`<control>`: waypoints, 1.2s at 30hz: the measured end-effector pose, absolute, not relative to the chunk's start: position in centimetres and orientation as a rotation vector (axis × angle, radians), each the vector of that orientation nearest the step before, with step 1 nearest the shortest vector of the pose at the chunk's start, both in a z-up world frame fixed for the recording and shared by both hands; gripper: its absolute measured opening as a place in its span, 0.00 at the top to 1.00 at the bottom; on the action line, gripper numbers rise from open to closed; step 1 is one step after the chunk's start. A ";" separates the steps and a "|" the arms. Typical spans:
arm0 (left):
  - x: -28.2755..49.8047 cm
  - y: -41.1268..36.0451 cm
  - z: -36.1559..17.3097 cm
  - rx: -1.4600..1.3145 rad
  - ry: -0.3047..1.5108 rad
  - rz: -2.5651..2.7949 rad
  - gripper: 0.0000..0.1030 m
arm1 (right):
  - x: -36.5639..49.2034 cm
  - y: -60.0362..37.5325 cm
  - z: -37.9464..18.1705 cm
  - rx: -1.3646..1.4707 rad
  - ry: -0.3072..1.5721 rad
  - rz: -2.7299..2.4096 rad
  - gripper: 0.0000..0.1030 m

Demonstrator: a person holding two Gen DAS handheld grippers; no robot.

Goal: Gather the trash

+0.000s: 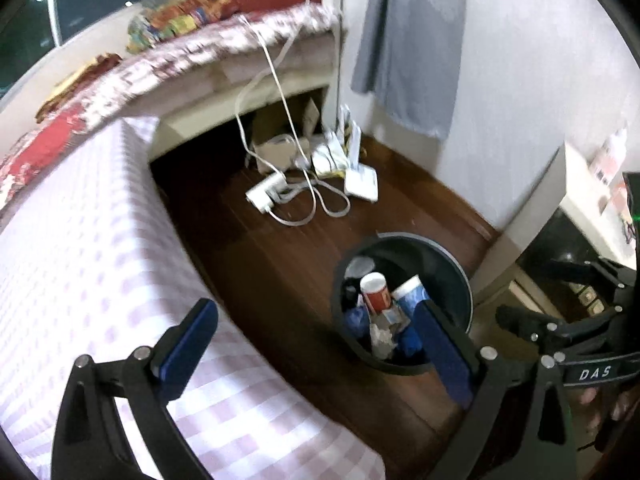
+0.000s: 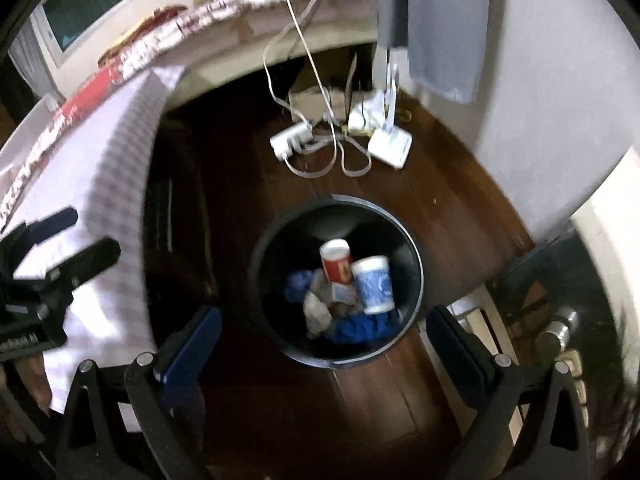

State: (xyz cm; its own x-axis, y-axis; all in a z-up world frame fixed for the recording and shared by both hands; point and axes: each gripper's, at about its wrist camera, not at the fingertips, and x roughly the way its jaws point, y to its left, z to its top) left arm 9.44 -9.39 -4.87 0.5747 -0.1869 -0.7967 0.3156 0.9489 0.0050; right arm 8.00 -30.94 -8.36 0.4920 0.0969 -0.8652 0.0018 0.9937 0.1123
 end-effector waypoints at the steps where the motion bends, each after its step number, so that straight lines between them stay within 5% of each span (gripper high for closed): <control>1: 9.1 -8.9 -4.3 0.143 0.902 -0.287 0.04 | 7.9 -30.4 -7.7 0.096 1.037 0.053 0.00; 36: 0.2 -0.6 5.0 0.036 0.646 -0.174 0.03 | -0.9 -21.4 7.9 -0.095 0.677 0.026 0.00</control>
